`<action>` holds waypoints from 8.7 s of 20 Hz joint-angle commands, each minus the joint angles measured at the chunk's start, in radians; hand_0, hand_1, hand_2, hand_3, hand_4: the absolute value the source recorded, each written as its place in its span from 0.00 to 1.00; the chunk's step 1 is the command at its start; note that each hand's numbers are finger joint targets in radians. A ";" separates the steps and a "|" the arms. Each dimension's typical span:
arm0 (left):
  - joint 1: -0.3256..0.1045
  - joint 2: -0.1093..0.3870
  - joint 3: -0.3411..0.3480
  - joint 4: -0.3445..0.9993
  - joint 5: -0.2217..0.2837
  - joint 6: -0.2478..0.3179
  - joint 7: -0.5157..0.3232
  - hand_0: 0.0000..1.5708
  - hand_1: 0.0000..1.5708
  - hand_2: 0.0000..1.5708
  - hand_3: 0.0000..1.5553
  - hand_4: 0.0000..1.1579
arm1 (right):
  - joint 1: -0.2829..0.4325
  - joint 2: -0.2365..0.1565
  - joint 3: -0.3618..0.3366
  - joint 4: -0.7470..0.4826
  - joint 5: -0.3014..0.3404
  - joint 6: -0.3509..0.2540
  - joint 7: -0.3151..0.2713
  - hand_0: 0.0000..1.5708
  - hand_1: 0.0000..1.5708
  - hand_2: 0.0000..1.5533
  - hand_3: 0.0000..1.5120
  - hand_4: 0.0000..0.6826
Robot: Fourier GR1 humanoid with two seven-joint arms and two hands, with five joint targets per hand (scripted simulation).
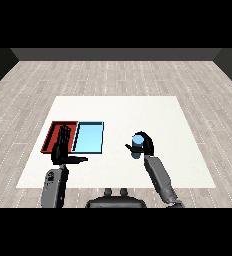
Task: Pick the blue can and put it in the blue box
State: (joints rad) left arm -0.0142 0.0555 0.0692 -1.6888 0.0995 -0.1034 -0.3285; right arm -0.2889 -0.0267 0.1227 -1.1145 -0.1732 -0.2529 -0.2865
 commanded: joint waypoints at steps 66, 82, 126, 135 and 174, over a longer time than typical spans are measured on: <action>-0.341 -0.055 -0.453 0.528 0.198 0.249 0.031 0.00 0.00 0.00 0.00 0.00 | -0.207 0.027 0.322 -0.218 0.190 -0.200 0.178 0.93 0.93 0.94 0.93 0.89; -0.478 -0.055 -0.645 0.688 0.335 0.448 -0.020 0.00 0.00 0.00 0.00 0.36 | -0.215 0.027 0.317 -0.242 -0.001 -0.210 0.144 0.94 0.94 0.94 0.92 0.87; -0.507 0.067 -0.607 0.777 0.555 0.510 -0.307 1.00 1.00 1.00 0.98 0.99 | 0.044 -0.017 0.132 -0.597 -0.161 -0.076 0.116 0.00 0.00 0.00 0.00 0.00; -0.587 0.263 -0.525 0.752 0.497 0.584 -0.094 1.00 1.00 1.00 0.98 0.99 | 0.221 -0.059 0.010 -0.586 -0.255 0.040 -0.021 0.00 0.00 0.00 0.00 0.00; -0.873 0.119 -0.447 1.609 0.337 0.676 0.200 0.00 0.00 0.00 0.00 0.00 | 0.149 -0.030 -0.091 -0.375 -0.272 0.123 -0.096 0.00 0.00 0.00 0.00 0.00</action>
State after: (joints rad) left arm -0.8879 0.1709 -0.4309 -0.0352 0.3951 0.5211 -0.0448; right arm -0.1255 -0.0635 0.0405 -1.5111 -0.4465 -0.1378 -0.3617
